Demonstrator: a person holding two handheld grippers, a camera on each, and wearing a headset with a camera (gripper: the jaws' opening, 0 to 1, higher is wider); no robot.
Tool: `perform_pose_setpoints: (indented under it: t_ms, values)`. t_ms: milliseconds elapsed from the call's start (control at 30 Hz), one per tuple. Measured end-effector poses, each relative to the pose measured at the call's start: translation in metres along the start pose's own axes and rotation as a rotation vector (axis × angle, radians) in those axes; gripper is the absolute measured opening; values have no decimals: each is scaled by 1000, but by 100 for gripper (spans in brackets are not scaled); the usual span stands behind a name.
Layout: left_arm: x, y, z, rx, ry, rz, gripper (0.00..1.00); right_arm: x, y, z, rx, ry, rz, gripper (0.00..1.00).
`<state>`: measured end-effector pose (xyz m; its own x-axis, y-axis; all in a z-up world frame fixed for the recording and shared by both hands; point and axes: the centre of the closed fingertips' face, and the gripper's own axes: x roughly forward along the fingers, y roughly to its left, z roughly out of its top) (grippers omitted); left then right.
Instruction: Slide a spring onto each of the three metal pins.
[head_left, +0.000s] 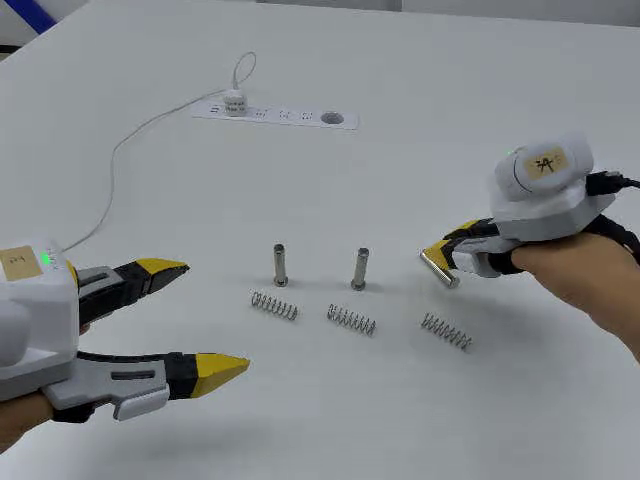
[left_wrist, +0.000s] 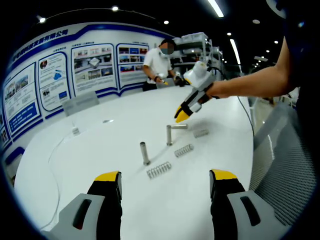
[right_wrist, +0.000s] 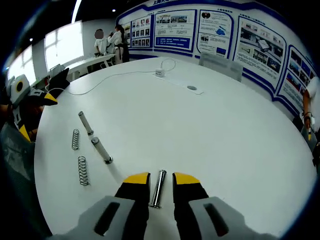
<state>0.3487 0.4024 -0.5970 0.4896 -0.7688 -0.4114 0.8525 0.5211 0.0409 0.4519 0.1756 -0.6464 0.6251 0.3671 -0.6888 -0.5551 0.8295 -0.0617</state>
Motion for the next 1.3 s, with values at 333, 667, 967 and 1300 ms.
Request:
perform_pose_setpoints:
  t_ms: [333, 667, 967, 1300]
  values:
    - [1, 0, -1, -3, 4, -4, 73, 13, -1, -7, 39, 57, -4, 15]
    - [1, 1, -3, -5, 9, -6, 72, 21, -2, -8, 52, 96, -1, 12]
    - [2, 1, -5, -9, 10, -6, 72, 24, -1, -16, 67, 137, 3, 10]
    - [3, 0, -6, -10, 14, -12, 71, 26, 0, -19, 85, 173, 5, 9]
